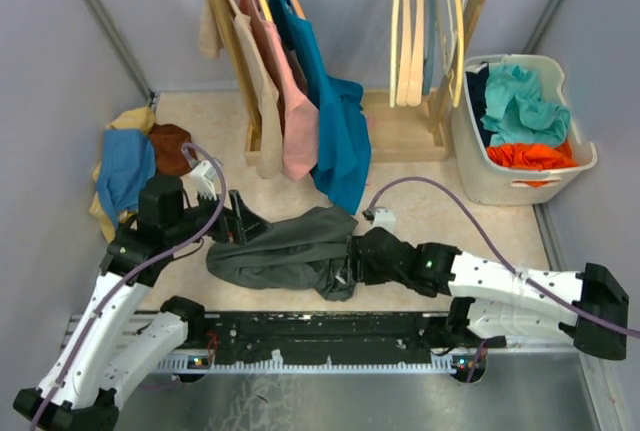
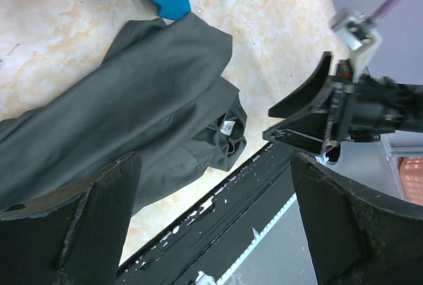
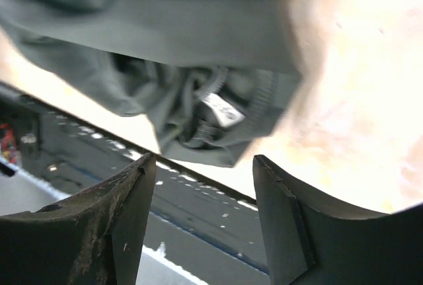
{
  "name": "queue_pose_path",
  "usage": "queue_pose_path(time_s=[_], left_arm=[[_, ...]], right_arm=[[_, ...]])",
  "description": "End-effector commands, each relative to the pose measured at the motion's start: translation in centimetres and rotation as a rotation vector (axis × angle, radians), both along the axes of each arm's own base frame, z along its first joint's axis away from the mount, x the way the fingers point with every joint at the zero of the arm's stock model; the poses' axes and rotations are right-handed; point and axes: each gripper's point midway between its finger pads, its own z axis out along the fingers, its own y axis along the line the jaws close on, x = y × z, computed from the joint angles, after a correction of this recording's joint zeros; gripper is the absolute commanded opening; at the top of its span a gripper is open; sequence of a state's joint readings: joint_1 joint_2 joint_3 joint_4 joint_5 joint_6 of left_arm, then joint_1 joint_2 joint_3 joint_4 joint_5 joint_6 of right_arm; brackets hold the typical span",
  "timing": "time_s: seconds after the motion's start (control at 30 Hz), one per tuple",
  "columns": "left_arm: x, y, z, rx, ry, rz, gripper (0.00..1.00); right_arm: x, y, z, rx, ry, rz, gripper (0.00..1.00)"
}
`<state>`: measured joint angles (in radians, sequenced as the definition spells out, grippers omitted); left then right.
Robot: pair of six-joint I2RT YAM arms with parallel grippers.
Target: Place the t-shirt on the hanger
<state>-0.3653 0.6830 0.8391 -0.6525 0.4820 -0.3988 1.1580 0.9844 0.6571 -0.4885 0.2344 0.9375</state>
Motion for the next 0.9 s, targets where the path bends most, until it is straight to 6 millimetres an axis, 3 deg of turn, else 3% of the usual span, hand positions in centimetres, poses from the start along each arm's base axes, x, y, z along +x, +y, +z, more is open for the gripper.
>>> queue_pose_path(time_s=[0.0,0.23,0.57,0.67,0.8,0.87], left_arm=[[0.1,-1.7,1.3,-0.067,-0.055,-0.061,1.00],[0.5,-3.7,-1.2,-0.026,-0.014,-0.061,1.00],[2.3,-6.2,-5.6,0.126,-0.003,-0.018,1.00],[3.2,-6.5,-7.1,0.178,-0.002,0.010,1.00],[4.3,-6.8,-8.7,0.201,-0.009,0.043,1.00],[4.5,-7.0,-9.6,0.208,-0.001,0.045,1.00]], right_arm=[[0.6,-1.6,-2.0,-0.001,0.002,-0.137,0.60],[0.9,-2.0,-4.4,-0.059,0.018,-0.171,0.55],[1.7,-0.5,-5.8,-0.123,0.013,-0.148,0.51],[2.1,-0.1,-5.8,-0.139,0.005,-0.144,0.37],[2.5,0.1,-5.2,-0.142,-0.016,-0.138,0.28],[2.8,-0.1,-4.8,-0.149,-0.025,-0.143,0.18]])
